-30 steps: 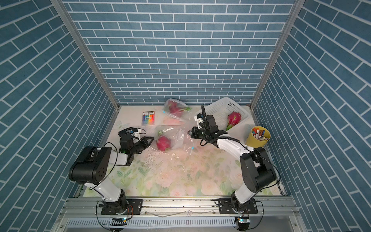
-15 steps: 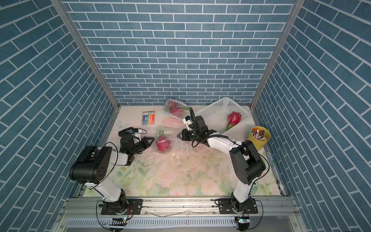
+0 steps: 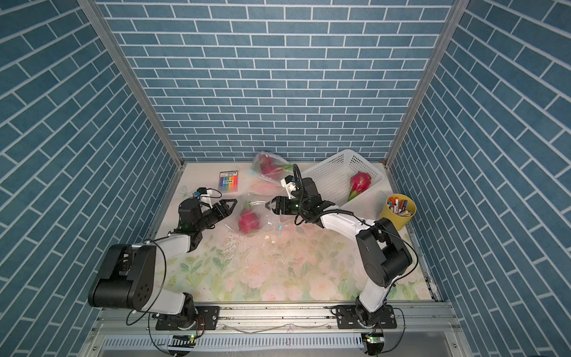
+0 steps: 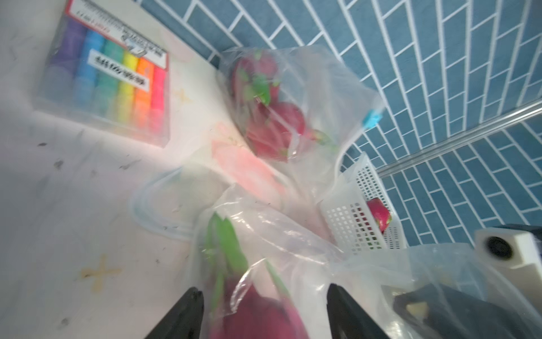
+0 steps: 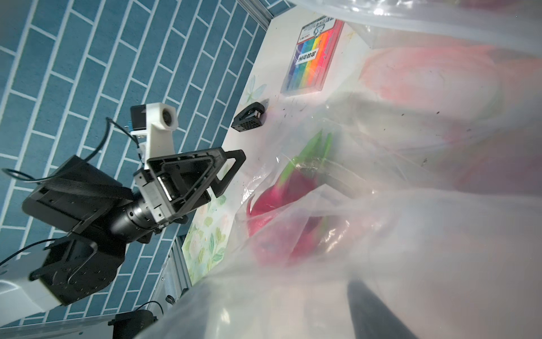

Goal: Open the zip-top bag and take out the dragon fruit
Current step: Pick up the dragon fruit from the zipper food storage bag.

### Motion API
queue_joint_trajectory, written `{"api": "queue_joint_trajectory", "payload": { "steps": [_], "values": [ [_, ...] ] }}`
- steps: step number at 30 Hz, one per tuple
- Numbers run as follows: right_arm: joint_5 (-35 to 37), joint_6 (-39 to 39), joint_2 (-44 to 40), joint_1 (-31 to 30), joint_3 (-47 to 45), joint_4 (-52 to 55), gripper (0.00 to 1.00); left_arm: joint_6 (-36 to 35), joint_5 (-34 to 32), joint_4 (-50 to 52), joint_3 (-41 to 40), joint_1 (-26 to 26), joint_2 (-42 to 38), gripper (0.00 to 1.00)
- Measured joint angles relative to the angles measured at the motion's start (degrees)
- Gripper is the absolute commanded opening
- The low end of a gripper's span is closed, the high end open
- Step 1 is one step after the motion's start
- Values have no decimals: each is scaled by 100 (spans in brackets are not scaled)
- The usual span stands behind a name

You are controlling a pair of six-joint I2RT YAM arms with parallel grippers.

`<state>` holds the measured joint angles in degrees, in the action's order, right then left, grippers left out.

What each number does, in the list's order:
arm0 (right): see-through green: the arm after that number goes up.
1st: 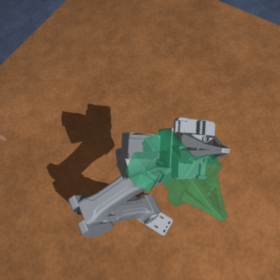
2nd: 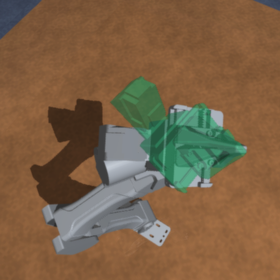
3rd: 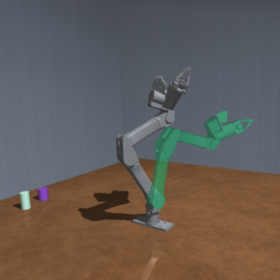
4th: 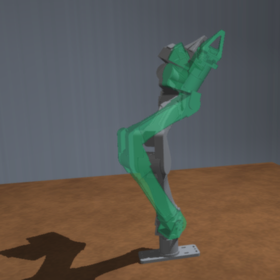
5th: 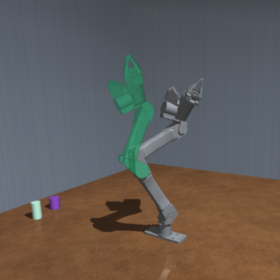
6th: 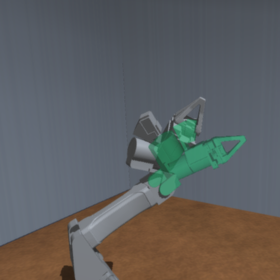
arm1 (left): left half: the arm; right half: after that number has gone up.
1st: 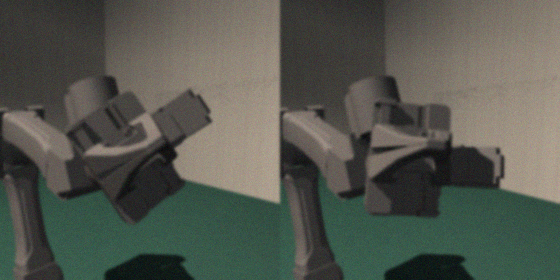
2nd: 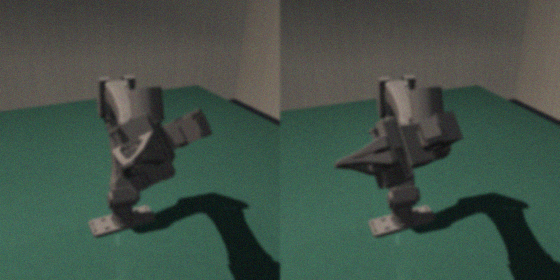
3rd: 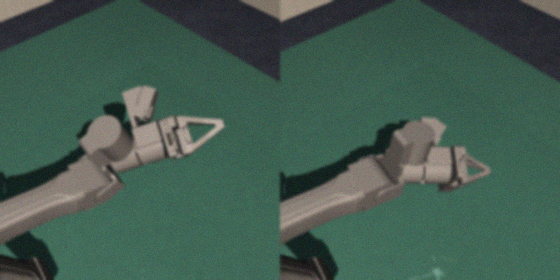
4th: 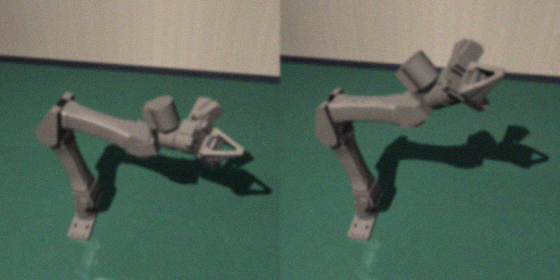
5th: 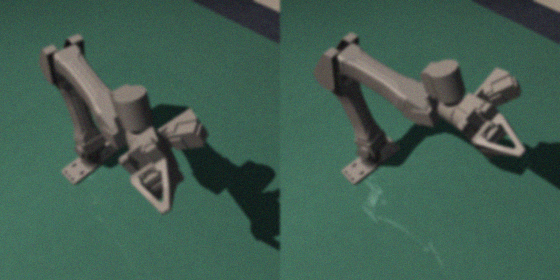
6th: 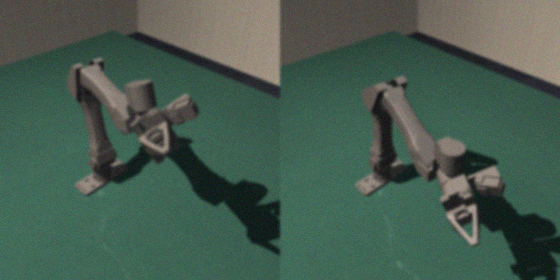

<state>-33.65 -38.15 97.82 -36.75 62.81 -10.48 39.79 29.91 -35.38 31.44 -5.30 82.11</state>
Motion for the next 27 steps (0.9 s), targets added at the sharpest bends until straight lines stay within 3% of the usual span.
{"api": "queue_joint_trajectory", "payload": {
  "steps": [6,15,19,27],
  "values": [
    [94,-4,0,0,0,-81,73,-195,155,529,522,-953,-374,74],
    [428,0,-98,0,-42,-68,74,-516,555,1097,949,-1729,-197,72],
    [514,0,-129,0,-42,-70,74,-601,682,1154,977,-1832,-9,62],
    [551,-4,-136,0,-42,-70,74,-560,817,1064,997,-1897,354,29]
  ]
}}
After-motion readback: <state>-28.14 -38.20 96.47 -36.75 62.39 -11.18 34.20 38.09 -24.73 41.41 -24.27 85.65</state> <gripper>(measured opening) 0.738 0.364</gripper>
